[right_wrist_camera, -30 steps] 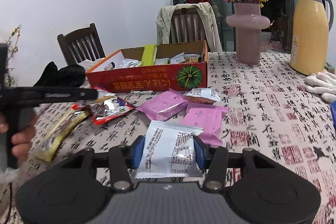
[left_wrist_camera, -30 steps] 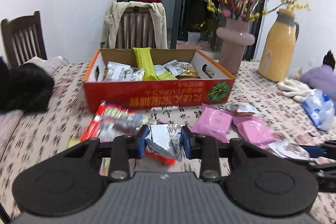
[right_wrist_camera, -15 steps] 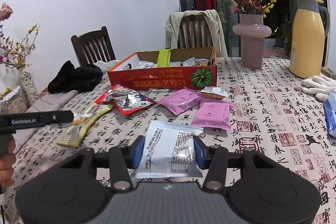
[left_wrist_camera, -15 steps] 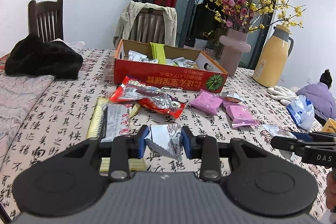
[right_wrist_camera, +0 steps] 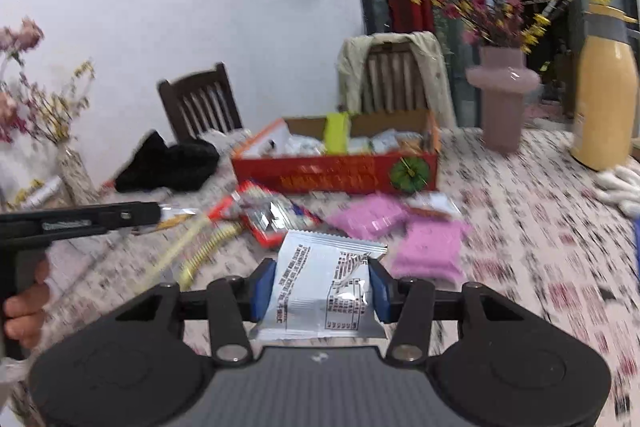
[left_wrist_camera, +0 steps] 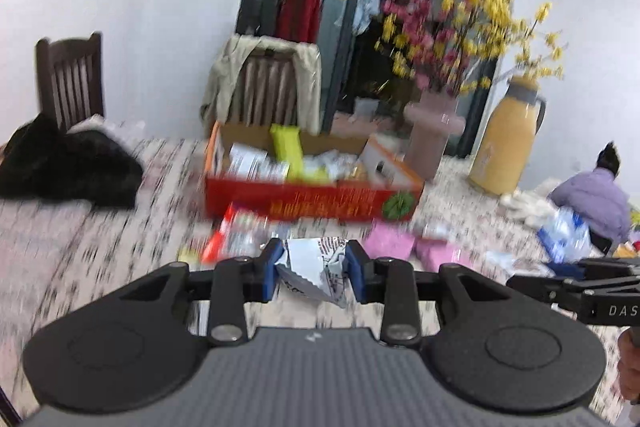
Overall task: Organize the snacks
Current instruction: 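Carry both white packets into the orange box and open both tools, then withdraw both tools from the box back toward the snack pile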
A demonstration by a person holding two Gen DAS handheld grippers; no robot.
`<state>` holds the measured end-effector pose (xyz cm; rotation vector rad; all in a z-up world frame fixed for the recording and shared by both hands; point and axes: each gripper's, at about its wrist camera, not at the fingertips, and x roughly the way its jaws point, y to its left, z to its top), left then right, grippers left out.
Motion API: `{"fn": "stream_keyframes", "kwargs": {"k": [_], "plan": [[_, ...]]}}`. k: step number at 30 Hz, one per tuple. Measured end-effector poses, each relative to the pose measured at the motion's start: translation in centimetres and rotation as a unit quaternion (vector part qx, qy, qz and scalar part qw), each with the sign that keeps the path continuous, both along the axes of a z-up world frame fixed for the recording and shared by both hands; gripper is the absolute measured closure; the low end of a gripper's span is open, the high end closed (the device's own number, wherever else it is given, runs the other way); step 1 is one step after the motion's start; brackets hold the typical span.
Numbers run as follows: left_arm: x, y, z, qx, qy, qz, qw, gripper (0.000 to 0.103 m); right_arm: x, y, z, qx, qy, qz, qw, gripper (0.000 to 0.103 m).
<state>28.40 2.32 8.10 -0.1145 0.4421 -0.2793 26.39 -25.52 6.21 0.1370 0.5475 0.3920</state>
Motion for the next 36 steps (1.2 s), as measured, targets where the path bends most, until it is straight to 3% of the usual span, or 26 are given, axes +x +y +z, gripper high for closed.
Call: {"fn": "stream_keyframes", "kwargs": {"k": [5,9,14,18,27,34,36], "plan": [[5.9,0.3,3.2,-0.009,-0.029,0.006,0.9995,0.068,6.0,0.2,4.1,0.034,-0.014,0.038,0.999,0.055],[12.5,0.1,3.5,-0.005,-0.021,0.012,0.9997,0.068,12.5,1.6,5.5,0.028,-0.021,0.032,0.999,0.055],[20.3,0.2,1.3,-0.018,0.037,0.003,0.9991,0.068,21.3,4.0,4.1,0.017,0.001,0.014,1.0,0.055],[24.5,0.1,-1.3,-0.004,0.068,0.006,0.9977,0.068,26.6,5.9,1.5,0.011,0.029,0.002,1.0,0.055],[28.3,-0.7,-5.5,0.04,0.088,0.006,0.9953,0.068,32.6,9.2,-4.8,-0.016,0.08,-0.007,0.997,0.055],[28.3,-0.3,-6.5,0.04,0.092,-0.001,0.995,0.049,33.7,9.3,-6.8,-0.025,0.102,-0.019,0.994,0.053],[27.9,-0.4,-6.3,0.041,0.088,-0.003,0.9953,0.045,33.7,9.2,-6.6,-0.027,0.101,-0.025,0.994,0.049]]}}
